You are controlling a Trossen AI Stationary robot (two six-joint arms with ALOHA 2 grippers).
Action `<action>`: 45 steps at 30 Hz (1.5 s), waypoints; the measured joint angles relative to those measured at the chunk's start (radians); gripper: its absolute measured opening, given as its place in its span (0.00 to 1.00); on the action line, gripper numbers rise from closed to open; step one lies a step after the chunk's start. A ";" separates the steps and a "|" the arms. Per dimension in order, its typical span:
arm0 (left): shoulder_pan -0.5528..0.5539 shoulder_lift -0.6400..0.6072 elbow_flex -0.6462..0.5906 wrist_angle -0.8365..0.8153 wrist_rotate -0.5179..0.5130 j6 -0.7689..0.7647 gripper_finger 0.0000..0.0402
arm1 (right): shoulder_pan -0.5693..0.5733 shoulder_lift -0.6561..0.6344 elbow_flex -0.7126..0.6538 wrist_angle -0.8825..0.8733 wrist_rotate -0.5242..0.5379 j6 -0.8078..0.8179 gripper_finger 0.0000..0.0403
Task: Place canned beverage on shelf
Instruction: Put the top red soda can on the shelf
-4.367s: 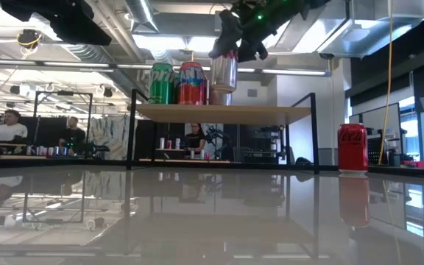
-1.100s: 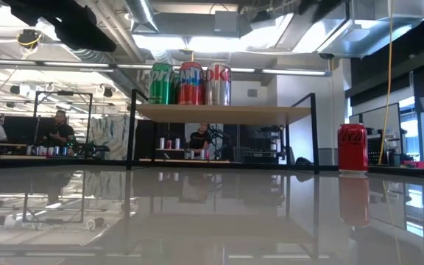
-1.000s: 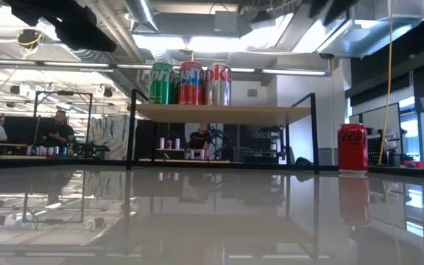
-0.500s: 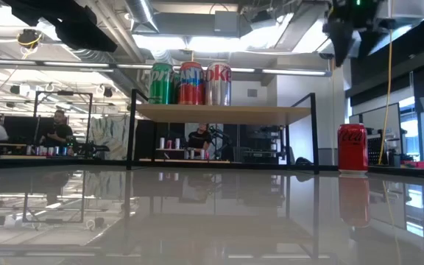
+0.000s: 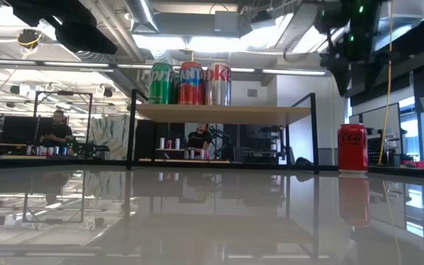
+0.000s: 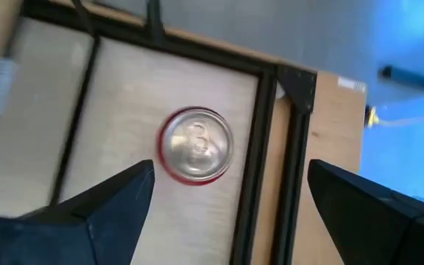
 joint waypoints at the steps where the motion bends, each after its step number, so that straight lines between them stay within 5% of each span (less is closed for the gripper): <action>1: 0.000 0.000 0.000 0.000 0.000 -0.001 0.85 | -0.026 0.012 -0.008 0.004 -0.015 -0.014 0.88; 6: -0.008 0.000 0.000 -0.005 0.000 -0.019 0.85 | -0.092 0.064 -0.016 0.025 -0.046 -0.067 0.88; 45: 0.006 0.000 0.000 -0.006 0.003 -0.018 0.85 | -0.098 0.390 -0.015 0.082 -0.101 0.010 0.87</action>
